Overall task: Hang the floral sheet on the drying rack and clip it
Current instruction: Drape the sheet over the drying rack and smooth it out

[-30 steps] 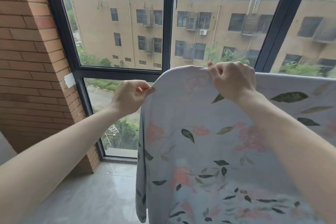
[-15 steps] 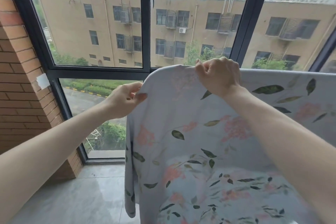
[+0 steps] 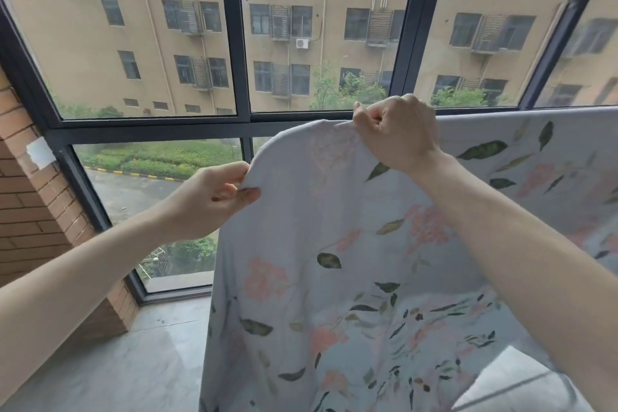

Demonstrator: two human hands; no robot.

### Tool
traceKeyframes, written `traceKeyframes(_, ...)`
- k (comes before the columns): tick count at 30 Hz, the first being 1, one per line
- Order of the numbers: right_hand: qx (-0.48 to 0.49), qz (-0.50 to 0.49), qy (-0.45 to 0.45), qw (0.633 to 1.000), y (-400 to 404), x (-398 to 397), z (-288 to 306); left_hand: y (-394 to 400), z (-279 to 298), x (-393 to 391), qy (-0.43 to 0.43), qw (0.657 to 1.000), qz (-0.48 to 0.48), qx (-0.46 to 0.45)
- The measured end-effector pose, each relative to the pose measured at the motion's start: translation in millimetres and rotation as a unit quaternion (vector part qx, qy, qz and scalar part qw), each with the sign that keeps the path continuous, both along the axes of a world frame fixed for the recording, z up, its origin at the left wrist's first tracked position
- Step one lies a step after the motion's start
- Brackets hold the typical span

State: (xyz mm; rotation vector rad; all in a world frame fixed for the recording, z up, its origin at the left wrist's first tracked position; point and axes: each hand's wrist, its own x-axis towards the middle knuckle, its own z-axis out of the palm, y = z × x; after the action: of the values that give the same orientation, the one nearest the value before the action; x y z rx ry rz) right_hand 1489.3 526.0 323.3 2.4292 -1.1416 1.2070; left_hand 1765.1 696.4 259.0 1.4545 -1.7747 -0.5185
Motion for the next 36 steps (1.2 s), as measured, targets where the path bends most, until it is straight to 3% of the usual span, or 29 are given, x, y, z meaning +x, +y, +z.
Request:
traceKeyframes(9,0.042,-0.087,-0.047,0.994,42,11,-10,4,-7,22,-0.045,0.995,-0.089,-0.026)
traceKeyframes(14,0.121,-0.232,-0.080,0.962,90,35,-7,-5,0,42,-0.092,0.978,-0.173,-0.073)
traceKeyframes(21,0.178,-0.231,-0.151,0.944,145,66,-1,-17,4,53,-0.126,0.959,-0.239,-0.083)
traceKeyframes(27,0.245,-0.221,-0.101,0.939,167,89,12,-43,-2,70,-0.036,0.938,-0.344,-0.022)
traceKeyframes(32,0.209,-0.246,-0.096,0.941,160,107,14,-72,0,81,0.006,0.941,-0.338,0.001)
traceKeyframes(36,0.228,-0.301,-0.113,0.919,157,118,21,-105,3,79,-0.009,0.939,-0.345,0.007)
